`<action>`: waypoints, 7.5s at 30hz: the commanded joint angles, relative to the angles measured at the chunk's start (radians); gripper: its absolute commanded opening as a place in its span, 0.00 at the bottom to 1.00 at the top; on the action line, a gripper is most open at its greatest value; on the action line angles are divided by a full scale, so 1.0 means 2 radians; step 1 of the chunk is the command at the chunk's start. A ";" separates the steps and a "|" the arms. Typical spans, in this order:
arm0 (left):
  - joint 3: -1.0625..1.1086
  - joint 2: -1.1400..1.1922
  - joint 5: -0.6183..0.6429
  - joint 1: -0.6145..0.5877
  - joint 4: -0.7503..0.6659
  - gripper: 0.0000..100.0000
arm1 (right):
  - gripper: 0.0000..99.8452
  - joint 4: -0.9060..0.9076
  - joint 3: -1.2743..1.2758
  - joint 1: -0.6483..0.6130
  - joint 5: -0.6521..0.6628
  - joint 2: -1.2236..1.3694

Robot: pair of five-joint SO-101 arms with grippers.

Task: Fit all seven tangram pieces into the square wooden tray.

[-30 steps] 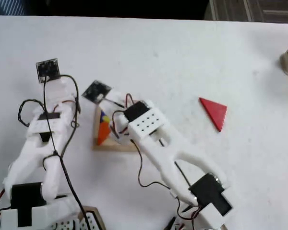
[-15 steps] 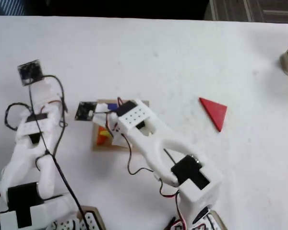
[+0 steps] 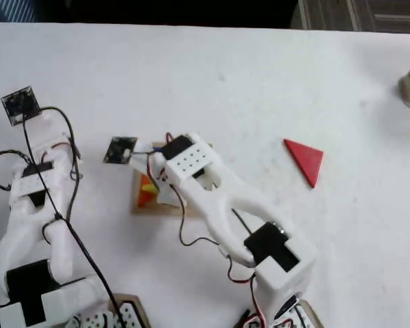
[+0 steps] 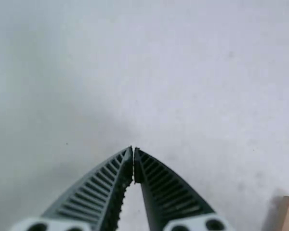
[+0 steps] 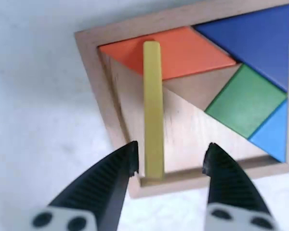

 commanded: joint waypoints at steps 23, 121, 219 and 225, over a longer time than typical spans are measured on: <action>0.011 -0.066 -0.005 0.025 0.051 0.02 | 0.03 -0.088 0.337 0.215 -0.161 -0.364; 0.117 -0.149 -0.101 0.374 0.114 0.02 | 0.02 -0.135 0.462 0.406 -0.143 -0.401; 0.048 -0.059 -0.054 0.466 0.064 0.02 | 0.02 -0.135 0.468 0.403 -0.142 -0.401; -0.039 0.066 -0.054 0.484 0.076 0.02 | 0.02 -0.135 0.468 0.405 -0.142 -0.401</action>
